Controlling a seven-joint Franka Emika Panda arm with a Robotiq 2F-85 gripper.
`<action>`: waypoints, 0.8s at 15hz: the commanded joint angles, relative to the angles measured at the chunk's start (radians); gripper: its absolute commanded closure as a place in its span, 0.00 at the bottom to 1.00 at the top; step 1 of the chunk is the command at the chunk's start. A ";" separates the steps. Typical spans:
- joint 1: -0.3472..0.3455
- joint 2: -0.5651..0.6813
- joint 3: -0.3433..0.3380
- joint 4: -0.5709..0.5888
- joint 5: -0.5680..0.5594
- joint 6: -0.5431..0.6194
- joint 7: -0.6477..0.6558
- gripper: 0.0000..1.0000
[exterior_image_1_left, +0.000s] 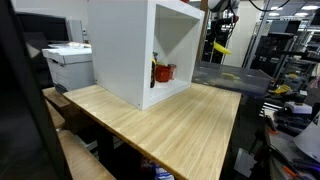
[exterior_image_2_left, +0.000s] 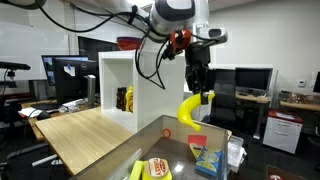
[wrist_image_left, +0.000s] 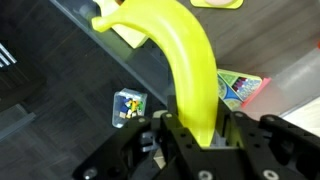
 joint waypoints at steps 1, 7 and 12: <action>0.055 -0.149 -0.009 -0.107 -0.062 0.059 0.038 0.88; 0.095 -0.287 0.014 -0.198 -0.156 0.178 -0.070 0.88; 0.088 -0.431 0.043 -0.326 -0.085 0.315 -0.306 0.88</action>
